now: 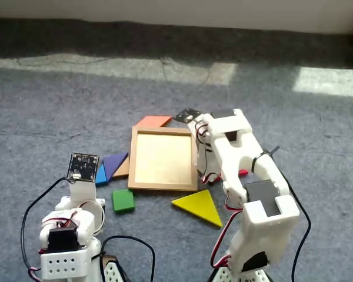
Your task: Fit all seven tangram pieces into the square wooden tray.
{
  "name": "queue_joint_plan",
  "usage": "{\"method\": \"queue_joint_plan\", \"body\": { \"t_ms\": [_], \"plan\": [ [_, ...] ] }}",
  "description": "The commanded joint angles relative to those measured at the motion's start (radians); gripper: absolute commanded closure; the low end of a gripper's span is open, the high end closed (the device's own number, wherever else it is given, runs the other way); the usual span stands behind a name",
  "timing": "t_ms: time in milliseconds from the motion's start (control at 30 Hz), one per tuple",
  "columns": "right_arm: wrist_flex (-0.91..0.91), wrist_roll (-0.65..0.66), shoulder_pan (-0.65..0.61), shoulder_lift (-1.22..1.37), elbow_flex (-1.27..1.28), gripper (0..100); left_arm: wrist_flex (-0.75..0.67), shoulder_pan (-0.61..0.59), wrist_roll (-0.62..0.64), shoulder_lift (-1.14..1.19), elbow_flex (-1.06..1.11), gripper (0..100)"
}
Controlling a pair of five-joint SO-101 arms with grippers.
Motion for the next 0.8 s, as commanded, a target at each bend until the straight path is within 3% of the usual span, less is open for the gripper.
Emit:
{"method": "queue_joint_plan", "body": {
  "t_ms": [0, 267, 533, 767],
  "plan": [
    [0.018, 0.015, 0.025, -0.007, -0.036, 61.8, 0.005, -0.013, 0.003, -0.035, 0.019, 99],
    [-0.071, 0.015, 0.027, -0.001, -0.033, 62.5, 0.005, -0.013, 0.003, -0.035, 0.019, 99],
    [-0.090, 0.015, 0.028, 0.001, -0.030, 79.9, 0.005, -0.013, 0.003, -0.035, 0.019, 99],
    [-0.067, 0.015, 0.028, -0.007, -0.039, 80.7, 0.005, -0.013, 0.003, -0.035, 0.019, 99]
  ]
}}
